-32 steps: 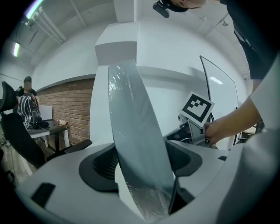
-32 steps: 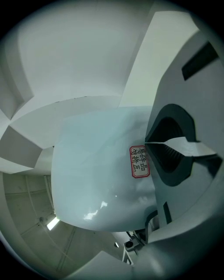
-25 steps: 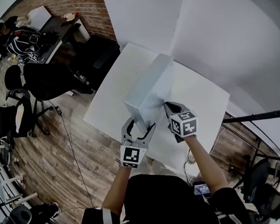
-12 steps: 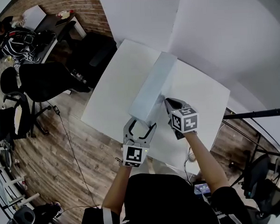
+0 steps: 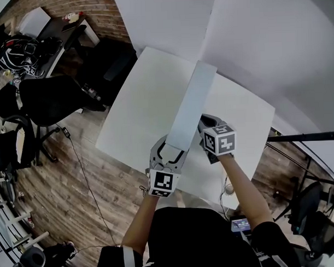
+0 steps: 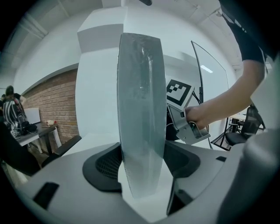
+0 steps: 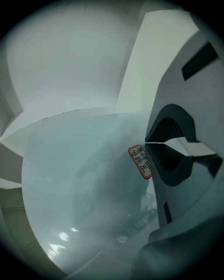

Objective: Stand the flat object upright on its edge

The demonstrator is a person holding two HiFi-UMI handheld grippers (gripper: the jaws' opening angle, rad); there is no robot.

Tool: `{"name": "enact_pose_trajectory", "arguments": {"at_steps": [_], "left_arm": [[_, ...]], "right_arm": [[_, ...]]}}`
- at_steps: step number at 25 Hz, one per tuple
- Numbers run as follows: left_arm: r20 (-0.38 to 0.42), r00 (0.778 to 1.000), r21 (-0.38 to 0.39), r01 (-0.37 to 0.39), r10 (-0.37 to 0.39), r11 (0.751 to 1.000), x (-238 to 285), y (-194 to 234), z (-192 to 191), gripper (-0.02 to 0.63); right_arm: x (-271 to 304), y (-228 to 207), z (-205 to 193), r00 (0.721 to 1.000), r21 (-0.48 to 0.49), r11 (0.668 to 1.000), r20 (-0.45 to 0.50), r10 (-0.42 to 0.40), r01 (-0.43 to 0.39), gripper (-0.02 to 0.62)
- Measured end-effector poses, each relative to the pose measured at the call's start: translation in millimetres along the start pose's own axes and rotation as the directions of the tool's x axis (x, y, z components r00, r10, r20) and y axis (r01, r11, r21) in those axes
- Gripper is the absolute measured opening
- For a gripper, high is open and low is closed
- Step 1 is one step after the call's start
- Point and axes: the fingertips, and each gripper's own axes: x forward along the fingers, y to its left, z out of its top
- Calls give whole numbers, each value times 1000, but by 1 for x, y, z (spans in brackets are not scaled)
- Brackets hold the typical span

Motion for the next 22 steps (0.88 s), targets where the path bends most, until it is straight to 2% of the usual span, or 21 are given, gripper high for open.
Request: {"name": "enact_pose_trajectory", "arguments": {"at_steps": [7, 11, 15, 22], "left_arm": [[16, 1000, 43, 14, -15, 999, 16, 13, 22, 307], [-2, 1000, 18, 11, -11, 1000, 27, 16, 11, 307], [4, 1000, 39, 20, -20, 999, 43, 20, 20, 305], [7, 1000, 18, 18, -19, 1000, 70, 24, 25, 305]], "right_arm": [[8, -6, 11, 1000, 9, 1000, 8, -1, 1, 43], [12, -11, 16, 1000, 9, 1000, 7, -7, 7, 43], [15, -21, 24, 1000, 11, 1000, 10, -20, 20, 43], [19, -37, 36, 999, 21, 999, 22, -39, 39, 43]]}}
